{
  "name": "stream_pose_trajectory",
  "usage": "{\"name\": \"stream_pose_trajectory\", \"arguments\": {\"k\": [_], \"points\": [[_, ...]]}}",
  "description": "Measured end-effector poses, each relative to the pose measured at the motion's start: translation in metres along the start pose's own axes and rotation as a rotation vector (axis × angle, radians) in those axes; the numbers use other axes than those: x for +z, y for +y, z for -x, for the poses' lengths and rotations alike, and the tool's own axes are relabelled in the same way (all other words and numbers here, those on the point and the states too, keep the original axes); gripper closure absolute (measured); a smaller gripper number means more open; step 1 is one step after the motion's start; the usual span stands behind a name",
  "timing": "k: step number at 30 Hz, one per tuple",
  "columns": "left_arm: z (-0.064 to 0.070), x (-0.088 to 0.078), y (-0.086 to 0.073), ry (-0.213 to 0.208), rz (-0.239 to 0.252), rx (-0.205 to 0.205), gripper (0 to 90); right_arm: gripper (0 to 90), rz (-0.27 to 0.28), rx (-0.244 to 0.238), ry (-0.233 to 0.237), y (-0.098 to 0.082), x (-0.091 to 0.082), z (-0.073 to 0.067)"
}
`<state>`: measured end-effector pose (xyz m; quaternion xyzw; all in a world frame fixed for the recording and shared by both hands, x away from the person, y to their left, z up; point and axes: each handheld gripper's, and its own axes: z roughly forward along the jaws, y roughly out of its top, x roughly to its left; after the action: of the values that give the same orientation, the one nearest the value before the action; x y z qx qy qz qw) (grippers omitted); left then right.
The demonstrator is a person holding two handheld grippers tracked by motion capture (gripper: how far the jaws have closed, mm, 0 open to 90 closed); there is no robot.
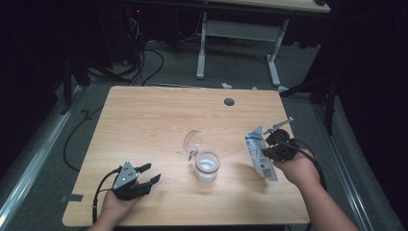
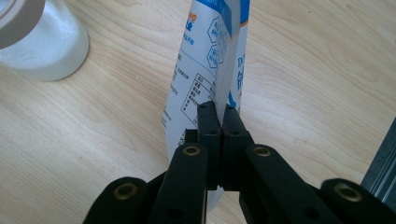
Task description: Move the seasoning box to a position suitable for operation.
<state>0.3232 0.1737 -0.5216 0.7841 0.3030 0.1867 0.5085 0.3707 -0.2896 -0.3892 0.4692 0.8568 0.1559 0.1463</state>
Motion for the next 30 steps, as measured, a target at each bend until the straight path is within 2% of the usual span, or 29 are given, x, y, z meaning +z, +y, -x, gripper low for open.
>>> {"name": "stream_pose_trajectory", "arguments": {"k": [3,8,16,17,18,19,22,26,30], "points": [[-0.001,-0.001,0.000,0.003,0.010,-0.013,44.7,89.7,0.043,0.010,0.000,-0.006,-0.003,-0.001],[-0.002,-0.001,0.000,0.005,0.010,-0.017,44.7,89.8,0.081,0.015,-0.013,-0.013,-0.003,-0.003],[-0.002,0.000,-0.001,0.004,0.006,-0.021,44.7,89.9,0.162,0.061,-0.003,-0.031,0.000,-0.001],[-0.002,0.000,-0.001,0.004,0.006,-0.021,44.7,89.9,0.188,0.056,-0.020,-0.035,-0.001,-0.003],[-0.002,0.000,-0.001,0.005,0.008,-0.022,44.7,89.9,0.188,0.056,-0.020,-0.035,-0.001,-0.003],[-0.002,0.000,-0.001,0.007,0.009,-0.023,44.7,89.9,0.209,0.057,-0.016,-0.038,0.000,-0.005],[-0.004,-0.001,-0.002,0.008,0.008,-0.024,44.7,89.9,0.230,0.060,-0.016,-0.041,0.001,-0.005],[-0.004,-0.001,-0.002,0.013,0.010,-0.028,44.7,89.9,0.280,0.093,0.000,-0.048,0.003,-0.005],[-0.005,-0.001,-0.002,0.013,0.012,-0.031,44.7,89.9,0.304,0.103,0.000,-0.052,0.004,-0.005]]}}
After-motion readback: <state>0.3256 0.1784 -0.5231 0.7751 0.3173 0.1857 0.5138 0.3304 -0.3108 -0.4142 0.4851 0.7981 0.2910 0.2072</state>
